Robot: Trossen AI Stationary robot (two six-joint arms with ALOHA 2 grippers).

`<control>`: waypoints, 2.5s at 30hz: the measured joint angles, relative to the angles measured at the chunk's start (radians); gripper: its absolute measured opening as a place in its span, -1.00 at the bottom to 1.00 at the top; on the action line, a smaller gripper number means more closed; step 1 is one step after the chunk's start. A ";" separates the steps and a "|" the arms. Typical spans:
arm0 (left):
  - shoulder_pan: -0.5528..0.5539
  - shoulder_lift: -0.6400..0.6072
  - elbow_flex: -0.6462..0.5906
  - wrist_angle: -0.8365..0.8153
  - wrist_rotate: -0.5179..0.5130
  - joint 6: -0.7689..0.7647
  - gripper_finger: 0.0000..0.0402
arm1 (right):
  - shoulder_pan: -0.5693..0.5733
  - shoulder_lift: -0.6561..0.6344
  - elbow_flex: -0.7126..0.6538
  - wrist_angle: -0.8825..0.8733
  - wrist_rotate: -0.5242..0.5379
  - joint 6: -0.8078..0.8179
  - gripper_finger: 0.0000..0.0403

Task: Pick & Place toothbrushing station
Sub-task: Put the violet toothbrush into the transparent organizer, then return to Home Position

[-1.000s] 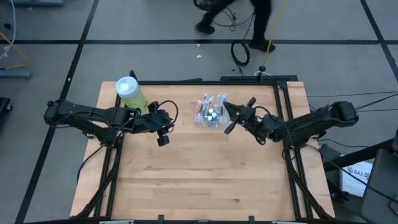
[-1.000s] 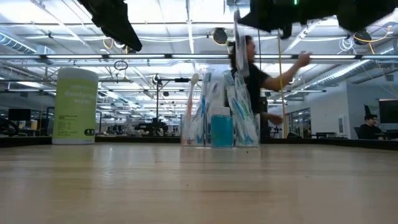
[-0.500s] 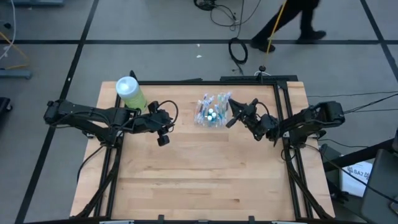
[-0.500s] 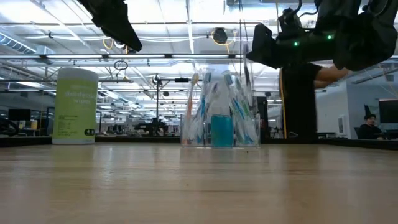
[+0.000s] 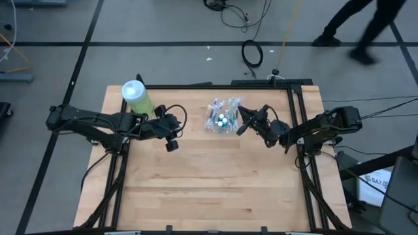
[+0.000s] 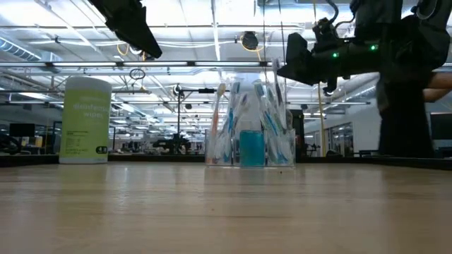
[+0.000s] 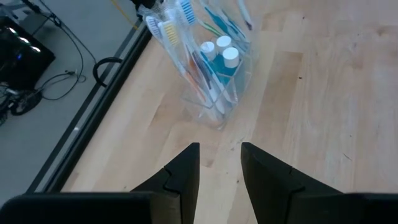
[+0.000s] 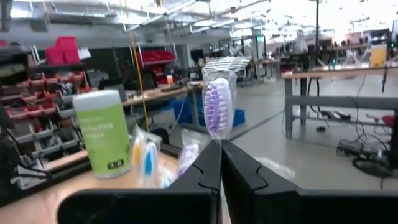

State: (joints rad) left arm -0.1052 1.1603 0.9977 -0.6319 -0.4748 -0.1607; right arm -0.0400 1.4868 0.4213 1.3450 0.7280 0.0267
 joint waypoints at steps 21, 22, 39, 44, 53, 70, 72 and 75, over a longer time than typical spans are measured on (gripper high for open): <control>0.000 0.000 0.000 0.000 -0.002 -0.023 -0.39 | -0.013 0.000 0.001 -0.308 0.003 0.150 -1.00; 0.000 0.000 0.000 0.000 -0.002 -0.023 -0.39 | -0.013 0.000 0.002 -0.327 0.003 0.162 -1.00; 0.000 0.000 0.000 -0.001 -0.002 -0.019 -0.39 | -0.012 -0.020 0.001 -0.387 -0.078 0.137 -0.77; -0.003 -0.001 0.000 -0.031 0.005 -0.017 -0.39 | 0.010 -0.149 0.001 -0.444 -0.098 0.105 -0.63; -0.010 -0.226 -0.001 -0.093 0.035 0.006 -0.39 | 0.074 -0.570 0.001 -0.828 -0.485 0.085 -0.57; -0.010 -0.876 -0.365 0.059 0.259 0.145 -0.39 | 0.078 -1.069 -0.131 -1.190 -0.707 -0.107 -0.68; -0.010 -0.944 -0.397 0.060 0.293 0.171 -0.39 | 0.078 -1.123 -0.194 -1.125 -0.708 -0.123 -0.70; -0.010 -1.037 -0.441 0.060 0.351 0.217 -0.39 | 0.078 -1.213 -0.262 -1.093 -0.709 -0.121 -0.72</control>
State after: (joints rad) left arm -0.1156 0.1236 0.5572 -0.5720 -0.1234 0.0559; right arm 0.0376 0.2734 0.1597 0.2523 0.0188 -0.0947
